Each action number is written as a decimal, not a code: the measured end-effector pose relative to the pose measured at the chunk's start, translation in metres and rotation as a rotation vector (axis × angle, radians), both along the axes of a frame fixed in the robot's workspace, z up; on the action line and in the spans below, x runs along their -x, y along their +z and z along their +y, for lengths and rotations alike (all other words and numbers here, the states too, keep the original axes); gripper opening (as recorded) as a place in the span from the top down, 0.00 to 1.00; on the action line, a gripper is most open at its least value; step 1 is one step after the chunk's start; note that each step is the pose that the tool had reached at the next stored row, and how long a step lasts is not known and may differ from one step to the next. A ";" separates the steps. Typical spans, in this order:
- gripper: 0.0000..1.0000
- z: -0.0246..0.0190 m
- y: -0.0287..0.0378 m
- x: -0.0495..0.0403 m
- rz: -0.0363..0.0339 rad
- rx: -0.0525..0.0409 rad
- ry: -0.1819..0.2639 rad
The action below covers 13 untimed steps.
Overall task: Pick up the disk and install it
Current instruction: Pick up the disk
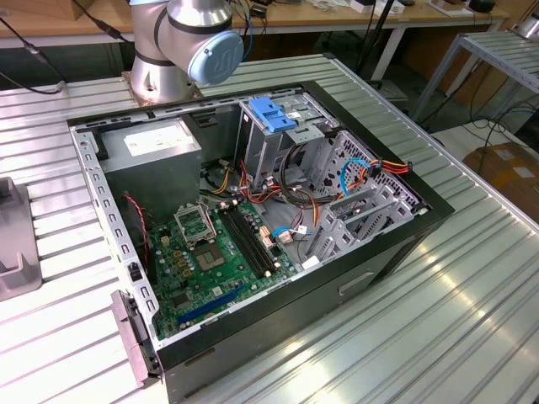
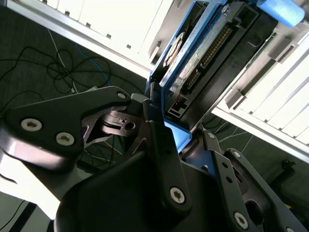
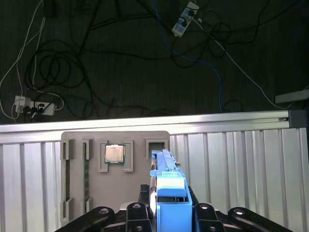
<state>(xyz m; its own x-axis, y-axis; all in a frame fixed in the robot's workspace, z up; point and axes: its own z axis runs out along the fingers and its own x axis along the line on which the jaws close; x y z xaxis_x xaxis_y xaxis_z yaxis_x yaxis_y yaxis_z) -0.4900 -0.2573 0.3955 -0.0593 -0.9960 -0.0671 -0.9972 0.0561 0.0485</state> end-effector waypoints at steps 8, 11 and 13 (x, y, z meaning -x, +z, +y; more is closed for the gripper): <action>0.63 0.0000 0.0025 0.0000 0.0000 0.0000 0.000; 0.63 0.0000 0.0032 0.0000 0.0001 0.0000 0.000; 0.63 0.0000 0.0037 0.0000 0.0001 0.0000 0.000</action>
<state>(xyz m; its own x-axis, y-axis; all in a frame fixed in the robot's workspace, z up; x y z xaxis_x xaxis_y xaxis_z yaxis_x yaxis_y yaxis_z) -0.4900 -0.2573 0.3992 -0.0593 -0.9960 -0.0671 -0.9972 0.0561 0.0486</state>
